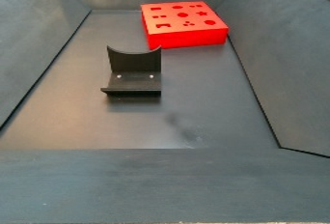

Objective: Pick up the 3 prong object. Move up. Move to above the board. Insert the 3 prong object.
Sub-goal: Insert the 3 prong object.

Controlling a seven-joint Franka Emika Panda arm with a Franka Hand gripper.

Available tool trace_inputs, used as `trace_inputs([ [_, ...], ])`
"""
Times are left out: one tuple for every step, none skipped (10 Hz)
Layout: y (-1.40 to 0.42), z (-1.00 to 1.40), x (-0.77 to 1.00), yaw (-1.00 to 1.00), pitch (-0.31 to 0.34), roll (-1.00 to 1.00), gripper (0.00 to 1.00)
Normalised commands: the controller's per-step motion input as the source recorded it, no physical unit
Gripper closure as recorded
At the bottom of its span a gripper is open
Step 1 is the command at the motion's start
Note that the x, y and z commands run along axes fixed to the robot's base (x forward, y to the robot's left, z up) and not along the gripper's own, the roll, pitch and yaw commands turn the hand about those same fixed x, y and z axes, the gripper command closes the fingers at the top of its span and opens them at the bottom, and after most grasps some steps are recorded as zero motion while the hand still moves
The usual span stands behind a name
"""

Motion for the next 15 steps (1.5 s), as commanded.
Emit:
trace_inputs([
  [0.04,-0.15,0.00,0.00,0.000,0.02,1.00],
  [0.06,-0.24,0.00,0.00,0.000,0.06,1.00],
  [0.13,-0.39,0.00,0.00,0.000,0.07,1.00],
  [0.11,-0.48,0.00,0.01,0.000,0.12,1.00],
  [0.01,-0.60,0.00,0.00,-0.020,0.14,1.00],
  [0.00,-0.59,0.00,-0.23,0.000,0.13,1.00],
  [0.00,-0.58,-0.01,-0.42,0.000,0.11,1.00],
  [0.00,-0.56,-0.11,-0.59,0.000,0.09,1.00],
  [0.00,-0.53,-0.13,-0.65,0.000,0.05,1.00],
  [0.00,-0.24,-0.04,-0.41,-0.033,0.00,1.00],
  [0.00,0.00,0.00,0.00,-0.007,-0.03,1.00],
  [0.00,-0.02,0.00,0.00,0.000,0.00,1.00],
  [0.00,-0.09,-0.06,0.00,-0.011,0.00,1.00],
  [0.00,-0.13,-0.08,0.00,-0.023,0.00,1.00],
  [0.00,-0.14,-0.11,0.00,-0.017,0.00,1.00],
])
